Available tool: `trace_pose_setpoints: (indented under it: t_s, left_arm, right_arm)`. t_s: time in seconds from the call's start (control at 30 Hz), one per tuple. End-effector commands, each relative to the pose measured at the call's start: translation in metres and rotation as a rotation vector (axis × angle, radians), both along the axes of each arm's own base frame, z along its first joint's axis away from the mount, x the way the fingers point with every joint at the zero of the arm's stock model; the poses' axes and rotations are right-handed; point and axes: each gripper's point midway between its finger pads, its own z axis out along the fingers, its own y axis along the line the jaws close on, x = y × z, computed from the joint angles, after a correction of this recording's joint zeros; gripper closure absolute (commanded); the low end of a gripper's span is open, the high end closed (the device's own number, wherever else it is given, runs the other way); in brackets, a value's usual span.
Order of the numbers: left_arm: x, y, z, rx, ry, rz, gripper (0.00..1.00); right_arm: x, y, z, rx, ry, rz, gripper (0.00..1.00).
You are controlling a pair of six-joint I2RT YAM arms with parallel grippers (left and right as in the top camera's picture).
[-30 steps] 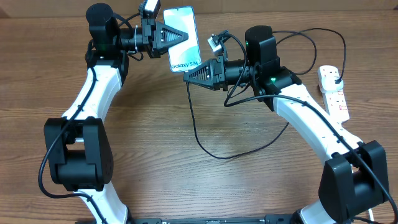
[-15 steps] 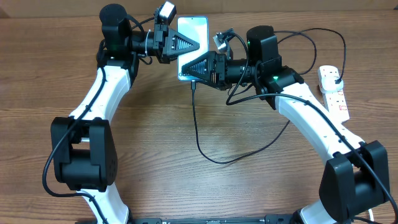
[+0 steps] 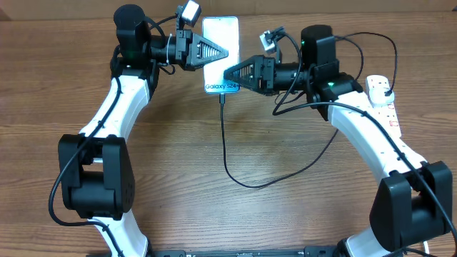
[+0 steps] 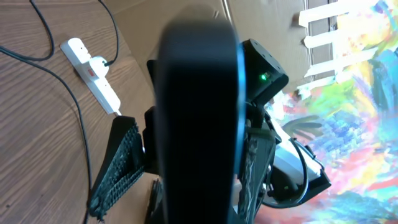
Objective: Plug charger to phone and switch on socket
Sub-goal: 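Move both grippers together, pressing plug and phone toward each other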
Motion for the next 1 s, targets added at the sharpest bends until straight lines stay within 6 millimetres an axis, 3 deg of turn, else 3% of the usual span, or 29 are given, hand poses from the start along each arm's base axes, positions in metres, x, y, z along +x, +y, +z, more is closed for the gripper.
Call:
trace_pose_setpoints:
  t_s: [0.0, 0.2, 0.43, 0.6, 0.77, 0.87, 0.9, 0.97]
  left_arm:
    - [-0.011, -0.003, 0.011, -0.007, -0.067, -0.029, 0.96]
    - [-0.016, -0.014, 0.011, -0.007, -0.065, -0.055, 0.96]
    - [-0.022, -0.023, 0.01, -0.006, -0.047, -0.079, 0.96]
    - [-0.022, -0.024, 0.01, -0.006, -0.048, -0.08, 0.96]
    - [-0.022, -0.024, 0.01, -0.005, -0.042, -0.08, 0.95]
    - [-0.023, -0.025, 0.01, -0.005, -0.04, -0.082, 0.94]
    - [-0.022, -0.024, 0.01, -0.005, -0.041, -0.08, 0.93]
    - [-0.022, -0.024, 0.01, -0.005, -0.041, -0.08, 0.9]
  right_arm:
    - [-0.005, 0.001, 0.012, 0.024, -0.049, 0.046, 0.05]
    - [-0.013, 0.004, 0.016, 0.041, -0.106, 0.103, 0.3]
    - [-0.012, 0.004, 0.017, 0.044, -0.116, 0.103, 0.37]
    - [-0.012, 0.004, 0.017, 0.044, -0.115, 0.103, 0.53]
    - [-0.012, 0.004, 0.017, 0.043, -0.115, 0.102, 0.59]
    - [-0.012, 0.004, 0.017, 0.043, -0.115, 0.102, 0.74]
    - [-0.012, 0.004, 0.017, 0.043, -0.115, 0.102, 0.83]
    - [-0.012, 0.004, 0.017, 0.043, -0.115, 0.102, 0.89]
